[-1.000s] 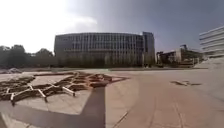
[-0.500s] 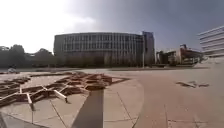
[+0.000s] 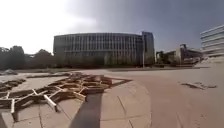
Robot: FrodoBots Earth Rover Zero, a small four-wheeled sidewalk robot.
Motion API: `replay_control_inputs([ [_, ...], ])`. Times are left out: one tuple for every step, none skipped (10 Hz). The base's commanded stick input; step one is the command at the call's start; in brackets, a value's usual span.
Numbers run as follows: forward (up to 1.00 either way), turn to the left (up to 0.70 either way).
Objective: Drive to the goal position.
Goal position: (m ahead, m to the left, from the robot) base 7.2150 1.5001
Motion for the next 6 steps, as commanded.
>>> replay_control_inputs([
  [0.7, -0.35],
  [0.7, -0.35],
  [0.7, -0.35],
  [0.7, 0.0],
  [0.7, 0.0],
  [0.7, 0.0],
])
